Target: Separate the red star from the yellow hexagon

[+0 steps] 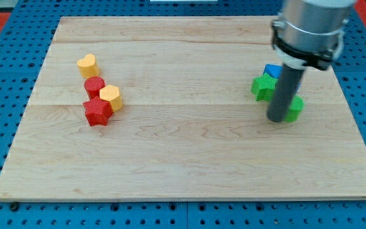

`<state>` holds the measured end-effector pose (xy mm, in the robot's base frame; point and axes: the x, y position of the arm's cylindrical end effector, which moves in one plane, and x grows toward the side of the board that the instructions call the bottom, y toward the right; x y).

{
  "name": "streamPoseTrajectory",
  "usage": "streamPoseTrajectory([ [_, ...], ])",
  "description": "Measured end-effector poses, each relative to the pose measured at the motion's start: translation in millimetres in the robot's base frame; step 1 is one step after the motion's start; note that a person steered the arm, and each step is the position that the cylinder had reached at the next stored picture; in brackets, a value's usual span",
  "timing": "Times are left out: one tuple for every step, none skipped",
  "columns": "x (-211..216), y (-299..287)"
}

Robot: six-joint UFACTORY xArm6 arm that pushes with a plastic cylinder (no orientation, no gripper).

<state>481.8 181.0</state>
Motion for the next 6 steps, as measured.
streamPoseTrajectory([
  [-1,66],
  [-18,68],
  [-22,62],
  [36,22],
  [87,-55],
  [71,-173],
])
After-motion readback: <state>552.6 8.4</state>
